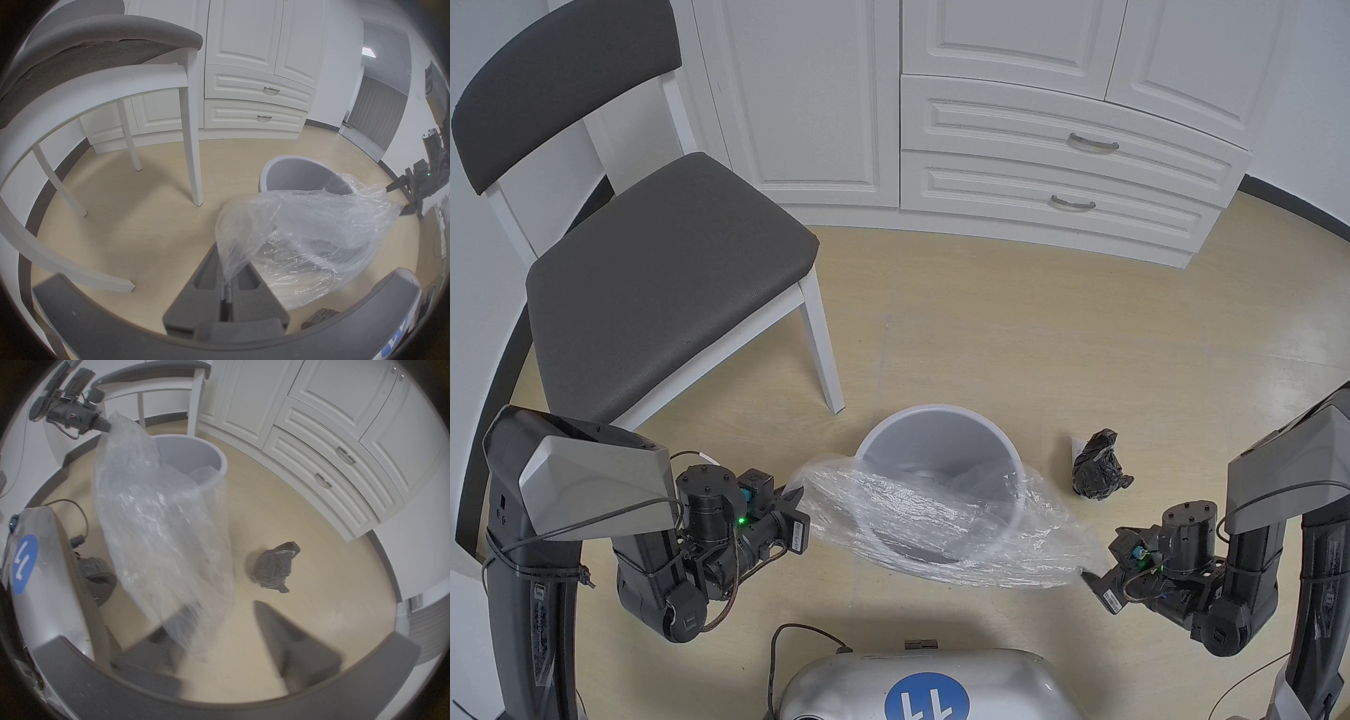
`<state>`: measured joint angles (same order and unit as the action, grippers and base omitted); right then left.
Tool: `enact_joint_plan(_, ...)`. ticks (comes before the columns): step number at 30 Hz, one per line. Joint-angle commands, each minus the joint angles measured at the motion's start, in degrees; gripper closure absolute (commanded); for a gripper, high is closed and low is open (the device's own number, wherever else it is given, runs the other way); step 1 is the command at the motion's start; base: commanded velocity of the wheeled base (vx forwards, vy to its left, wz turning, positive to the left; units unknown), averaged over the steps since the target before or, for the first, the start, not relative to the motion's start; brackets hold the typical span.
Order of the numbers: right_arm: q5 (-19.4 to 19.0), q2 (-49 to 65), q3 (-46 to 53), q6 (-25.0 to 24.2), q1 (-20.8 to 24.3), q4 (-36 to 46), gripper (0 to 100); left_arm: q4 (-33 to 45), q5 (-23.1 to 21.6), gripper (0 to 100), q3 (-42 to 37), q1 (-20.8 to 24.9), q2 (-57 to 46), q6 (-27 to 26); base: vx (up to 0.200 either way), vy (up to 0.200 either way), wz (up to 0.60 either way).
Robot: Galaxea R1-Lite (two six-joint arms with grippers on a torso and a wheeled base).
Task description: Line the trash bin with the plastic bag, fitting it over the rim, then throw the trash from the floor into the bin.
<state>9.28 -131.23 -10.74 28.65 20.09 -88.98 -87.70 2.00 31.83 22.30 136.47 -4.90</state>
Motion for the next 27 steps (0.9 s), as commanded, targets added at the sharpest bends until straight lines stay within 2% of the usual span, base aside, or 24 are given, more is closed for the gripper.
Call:
enact_joint_plan(1,-11.5,5.6,4.7,-0.2,-2.1,-1.0,0,0.0,0.0,100,-0.1,-0.1,-0.2,-0.1,0.0,0.0,0.0)
enact_joint_plan(2,-15.6,6.8,5.7,-0.1,-3.0,-1.0,0,0.0,0.0,100,-0.1,-0.1,-0.2,-0.1,0.0,0.0,0.0)
enact_joint_plan(3,-21.3,8.1,6.8,0.1,-4.6,-1.0,0,0.0,0.0,100,-0.1,-0.1,-0.1,-0.1,0.0,0.0,0.0)
enact_joint_plan(6,-36.7,10.5,8.2,2.2,-11.3,-1.0,0,0.0,0.0,100,-0.1,-0.2,0.1,-0.3,0.0,0.0,0.0)
enact_joint_plan(7,-40.7,10.6,8.0,3.2,-13.7,-1.0,0,0.0,0.0,100,-0.1,-0.2,0.2,-0.3,0.0,0.0,0.0)
enact_joint_plan(8,-41.6,10.6,7.9,3.4,-14.4,-1.0,0,0.1,0.0,100,0.0,-0.2,0.3,-0.3,0.0,0.0,0.0)
enact_joint_plan(9,-45.8,10.3,7.4,4.0,-17.2,-1.0,0,0.1,0.0,100,0.0,-0.2,0.3,-0.3,0.0,0.0,0.0)
enact_joint_plan(10,-47.9,10.3,7.0,3.9,-18.3,-1.0,0,0.1,0.0,100,0.0,-0.2,0.4,-0.3,0.0,0.0,0.0)
enact_joint_plan(13,-49.9,10.2,6.3,3.8,-20.0,-1.0,0,0.2,0.0,100,0.0,-0.2,0.5,-0.4,0.0,0.0,0.0)
enact_joint_plan(22,-50.3,12.1,5.4,3.0,-20.4,-1.0,0,0.1,0.0,100,-0.1,-0.5,0.8,-1.4,0.0,0.0,0.0)
enact_joint_plan(25,-49.2,15.0,3.6,-2.5,-18.0,-1.0,0,0.1,0.0,100,-0.1,-0.6,1.1,-1.4,0.0,0.0,0.0)
enact_joint_plan(26,-47.3,16.4,3.2,-5.1,-16.0,-1.0,0,0.0,0.0,100,0.0,-0.6,1.1,-1.4,0.0,0.0,0.0)
enact_joint_plan(27,-46.9,16.7,3.1,-5.4,-15.7,-1.0,0,0.0,0.0,100,0.0,-0.6,1.1,-1.4,0.0,0.0,0.0)
